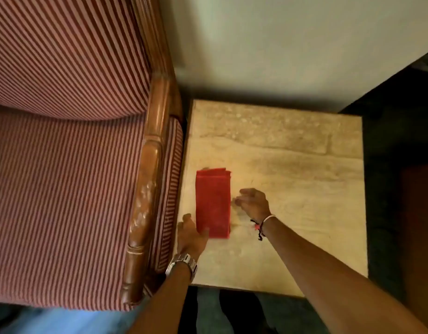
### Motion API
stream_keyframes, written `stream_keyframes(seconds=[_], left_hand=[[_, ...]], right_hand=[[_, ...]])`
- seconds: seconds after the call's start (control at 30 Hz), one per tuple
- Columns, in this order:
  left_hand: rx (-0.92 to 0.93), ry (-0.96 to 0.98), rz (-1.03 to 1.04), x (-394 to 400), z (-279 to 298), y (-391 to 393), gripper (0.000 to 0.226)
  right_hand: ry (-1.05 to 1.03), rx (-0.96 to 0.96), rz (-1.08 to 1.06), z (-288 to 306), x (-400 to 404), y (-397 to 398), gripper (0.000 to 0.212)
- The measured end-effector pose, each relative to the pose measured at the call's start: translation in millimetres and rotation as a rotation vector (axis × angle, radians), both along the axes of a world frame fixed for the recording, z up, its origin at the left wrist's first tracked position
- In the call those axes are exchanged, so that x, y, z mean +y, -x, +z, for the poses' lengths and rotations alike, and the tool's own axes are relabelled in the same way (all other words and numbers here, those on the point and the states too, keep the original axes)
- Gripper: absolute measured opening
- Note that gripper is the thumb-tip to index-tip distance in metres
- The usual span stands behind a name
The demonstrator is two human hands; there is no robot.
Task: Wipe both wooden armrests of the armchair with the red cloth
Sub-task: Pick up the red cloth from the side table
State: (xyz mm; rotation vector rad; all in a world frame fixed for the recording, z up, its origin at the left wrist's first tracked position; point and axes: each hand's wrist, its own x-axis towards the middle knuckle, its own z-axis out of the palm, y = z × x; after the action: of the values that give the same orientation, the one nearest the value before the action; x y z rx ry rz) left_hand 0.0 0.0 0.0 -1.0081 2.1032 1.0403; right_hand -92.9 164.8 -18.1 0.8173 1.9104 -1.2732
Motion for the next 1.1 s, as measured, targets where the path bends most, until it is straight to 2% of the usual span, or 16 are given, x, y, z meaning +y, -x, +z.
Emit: stream_keyframes(seconds=[0.07,0.13,0.2,0.27,0.37,0.47,0.53,0.6,0.7,0.83,0.9,1.0,1.1], left_hand=[[0.047,-0.008,0.076,-3,-18,5,0.054],[0.078,-0.055,0.145,-6,-32,11,0.04],[0.068,-0.075,0.191,-6,-43,15,0.044],[0.054,-0.115,0.226,-7,-43,18,0.049],[0.028,-0.214,0.27,-8,-40,20,0.041],[0.059,-0.251,0.268,-4,-18,22,0.027],[0.104,-0.254,0.259,-8,6,26,0.024],[0.148,-0.263,0.201,-15,38,32,0.028],[0.248,-0.224,0.106,-43,94,25,0.03],[0.297,-0.157,0.073,-103,144,-6,0.037],[0.279,-0.074,0.07,-132,143,-20,0.038],[0.25,-0.035,0.045,-160,123,-36,0.041],[0.288,-0.054,-0.047,-179,101,-53,0.042]], right_hand=[[0.026,0.023,-0.072,-12,-9,9,0.043],[0.045,0.059,-0.128,-20,-20,14,0.034],[0.01,0.075,-0.107,-24,-39,11,0.028],[-0.026,0.073,-0.08,-28,-52,10,0.036],[0.003,0.015,-0.109,-29,-58,15,0.036],[0.157,-0.033,-0.214,-16,-52,14,0.031],[0.256,0.017,-0.325,4,-50,13,0.026],[0.344,0.089,-0.389,30,-49,12,0.032],[0.511,0.189,-0.41,75,-63,4,0.031],[0.66,0.236,-0.308,119,-110,-8,0.024],[0.588,0.241,-0.237,121,-138,-16,0.021],[0.262,0.331,-0.124,113,-178,-33,0.021],[-0.186,0.487,-0.008,110,-205,-53,0.054]])
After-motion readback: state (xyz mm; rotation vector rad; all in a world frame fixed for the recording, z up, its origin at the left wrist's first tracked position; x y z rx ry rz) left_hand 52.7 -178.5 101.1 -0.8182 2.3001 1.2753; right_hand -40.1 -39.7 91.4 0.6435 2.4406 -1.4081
